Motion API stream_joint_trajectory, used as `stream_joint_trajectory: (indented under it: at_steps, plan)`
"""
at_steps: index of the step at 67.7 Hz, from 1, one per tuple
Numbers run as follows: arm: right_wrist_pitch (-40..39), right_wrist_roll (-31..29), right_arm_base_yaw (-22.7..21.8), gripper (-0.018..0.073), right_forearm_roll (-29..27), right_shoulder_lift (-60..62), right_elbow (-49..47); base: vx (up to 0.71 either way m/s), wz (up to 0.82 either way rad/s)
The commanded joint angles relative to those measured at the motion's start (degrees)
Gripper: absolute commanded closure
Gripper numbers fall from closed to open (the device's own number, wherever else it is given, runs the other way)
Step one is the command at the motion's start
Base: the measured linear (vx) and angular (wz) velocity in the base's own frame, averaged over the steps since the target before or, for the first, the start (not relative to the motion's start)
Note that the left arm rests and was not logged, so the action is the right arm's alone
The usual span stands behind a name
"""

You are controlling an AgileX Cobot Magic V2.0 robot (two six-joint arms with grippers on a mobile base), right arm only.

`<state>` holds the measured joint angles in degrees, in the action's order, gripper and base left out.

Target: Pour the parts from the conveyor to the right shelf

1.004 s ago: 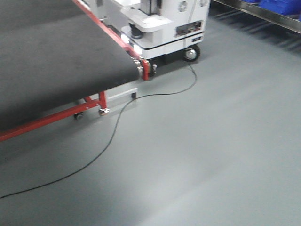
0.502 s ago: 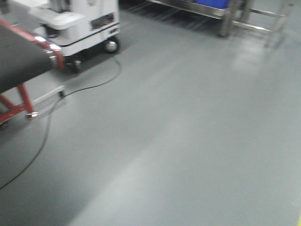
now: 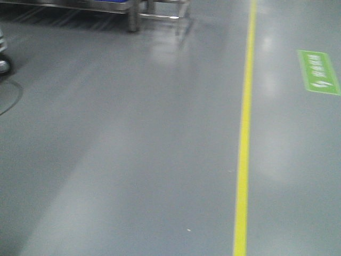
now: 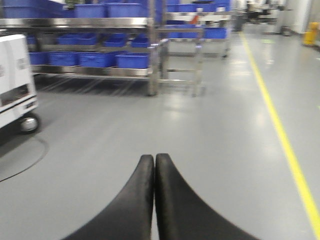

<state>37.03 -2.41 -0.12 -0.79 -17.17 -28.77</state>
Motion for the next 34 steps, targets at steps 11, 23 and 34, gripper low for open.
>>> stream_joint_trajectory:
  at_steps: [11, 23, 34]
  plan:
    - [-4.3, -0.3, 0.1, 0.0565, 0.3, -0.5, -1.5, -0.18, -0.72]
    - [-4.3, -0.3, 0.1, 0.0565, 0.3, -0.5, -1.5, -0.14, -0.54]
    - [-4.3, -0.3, 0.1, 0.0565, 0.3, -0.5, -1.5, -0.1, -0.37]
